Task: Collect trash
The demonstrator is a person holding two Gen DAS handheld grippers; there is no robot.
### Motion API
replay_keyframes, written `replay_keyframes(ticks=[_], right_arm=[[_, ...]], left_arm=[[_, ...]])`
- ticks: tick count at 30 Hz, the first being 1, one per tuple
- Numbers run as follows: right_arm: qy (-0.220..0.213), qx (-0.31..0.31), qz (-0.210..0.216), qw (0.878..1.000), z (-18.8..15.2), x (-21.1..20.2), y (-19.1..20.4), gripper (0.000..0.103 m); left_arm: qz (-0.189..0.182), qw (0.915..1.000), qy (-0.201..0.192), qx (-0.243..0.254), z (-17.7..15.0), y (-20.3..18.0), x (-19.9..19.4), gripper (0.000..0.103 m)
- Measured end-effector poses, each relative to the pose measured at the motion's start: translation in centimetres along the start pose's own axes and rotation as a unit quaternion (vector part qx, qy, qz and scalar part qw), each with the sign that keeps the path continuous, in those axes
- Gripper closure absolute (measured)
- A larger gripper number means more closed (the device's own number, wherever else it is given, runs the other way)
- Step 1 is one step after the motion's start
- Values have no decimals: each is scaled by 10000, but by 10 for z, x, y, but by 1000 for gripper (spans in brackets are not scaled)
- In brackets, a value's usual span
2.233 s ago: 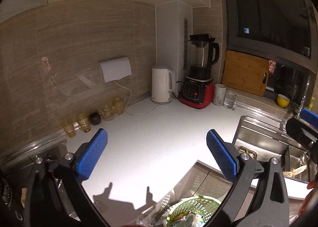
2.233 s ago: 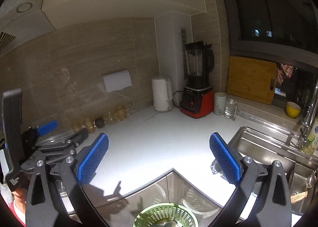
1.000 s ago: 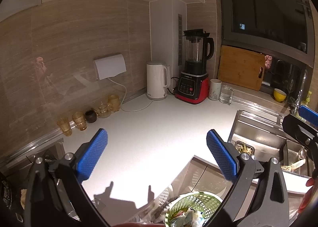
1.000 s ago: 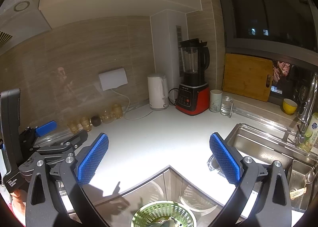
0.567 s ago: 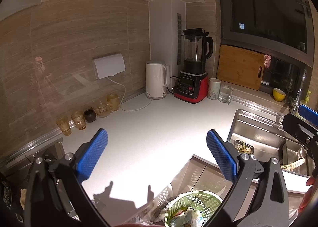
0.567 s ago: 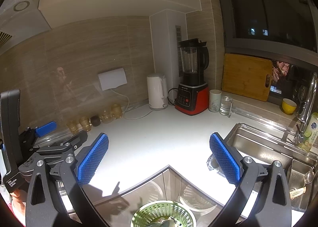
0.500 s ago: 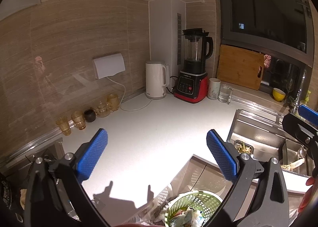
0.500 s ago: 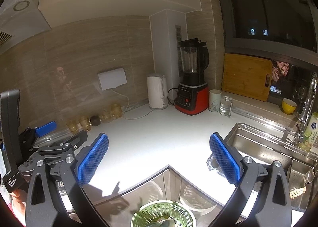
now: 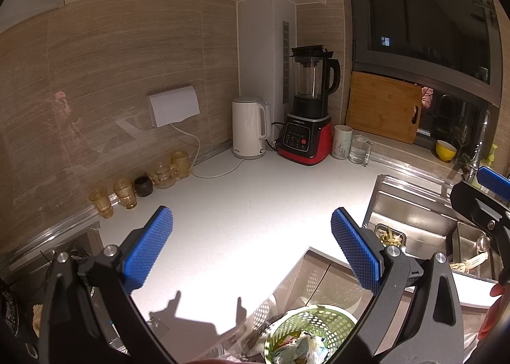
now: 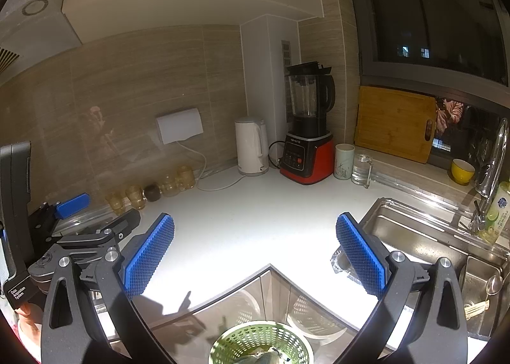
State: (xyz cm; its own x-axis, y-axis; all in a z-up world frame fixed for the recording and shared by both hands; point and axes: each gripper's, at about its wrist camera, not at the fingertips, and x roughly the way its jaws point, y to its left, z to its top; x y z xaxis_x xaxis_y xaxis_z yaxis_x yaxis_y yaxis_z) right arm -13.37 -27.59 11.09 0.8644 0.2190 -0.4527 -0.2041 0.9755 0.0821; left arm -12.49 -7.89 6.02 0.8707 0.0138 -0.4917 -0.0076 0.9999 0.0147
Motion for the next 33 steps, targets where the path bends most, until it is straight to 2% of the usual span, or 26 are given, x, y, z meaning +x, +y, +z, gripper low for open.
replay_keyframes(ticks=[33], right_arm=[[162, 56, -46, 9998, 0, 14, -18, 2]], left_arm=[[-151, 9998, 82, 110, 2, 1, 18, 8]])
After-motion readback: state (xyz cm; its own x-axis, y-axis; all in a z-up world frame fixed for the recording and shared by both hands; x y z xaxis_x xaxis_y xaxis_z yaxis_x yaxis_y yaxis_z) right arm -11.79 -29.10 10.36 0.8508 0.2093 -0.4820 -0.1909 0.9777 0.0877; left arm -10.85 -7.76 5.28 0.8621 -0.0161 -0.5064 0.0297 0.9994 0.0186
